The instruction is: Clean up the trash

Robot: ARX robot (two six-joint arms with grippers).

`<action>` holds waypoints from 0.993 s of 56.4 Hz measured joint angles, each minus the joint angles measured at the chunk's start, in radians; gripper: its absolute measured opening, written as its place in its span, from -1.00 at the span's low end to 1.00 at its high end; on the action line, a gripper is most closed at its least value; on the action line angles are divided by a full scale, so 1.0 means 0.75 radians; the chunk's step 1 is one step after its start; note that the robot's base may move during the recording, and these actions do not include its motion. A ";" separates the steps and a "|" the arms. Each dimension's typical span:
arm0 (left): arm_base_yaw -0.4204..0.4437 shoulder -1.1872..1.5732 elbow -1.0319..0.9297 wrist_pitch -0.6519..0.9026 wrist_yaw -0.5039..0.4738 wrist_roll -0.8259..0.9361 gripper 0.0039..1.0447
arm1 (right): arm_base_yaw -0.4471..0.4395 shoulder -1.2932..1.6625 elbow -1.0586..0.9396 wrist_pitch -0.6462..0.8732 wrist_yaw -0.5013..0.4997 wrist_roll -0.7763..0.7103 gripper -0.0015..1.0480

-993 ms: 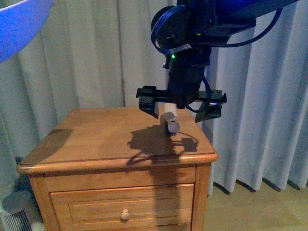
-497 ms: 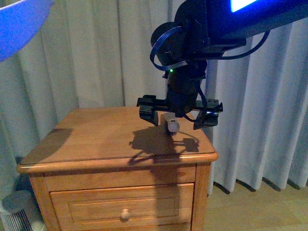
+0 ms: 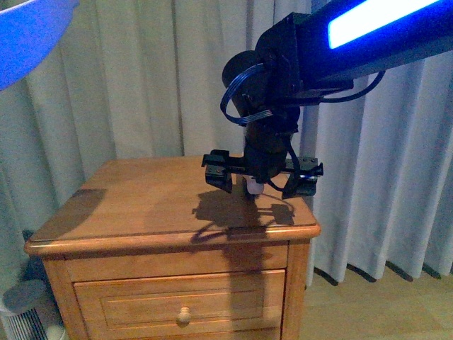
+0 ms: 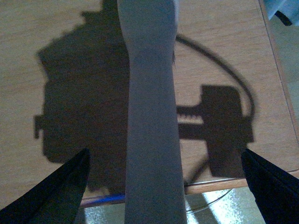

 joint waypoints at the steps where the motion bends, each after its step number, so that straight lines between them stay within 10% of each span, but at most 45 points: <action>1: 0.000 0.000 0.000 0.000 0.000 0.000 -0.47 | 0.000 0.001 0.000 0.000 0.000 0.001 0.86; 29: 0.000 0.000 0.000 0.000 0.000 0.000 -0.47 | 0.001 0.010 0.013 0.008 0.006 0.015 -0.57; 56: 0.000 0.000 0.000 0.000 0.000 0.000 -0.47 | -0.009 -0.183 -0.233 0.201 0.005 -0.101 -0.60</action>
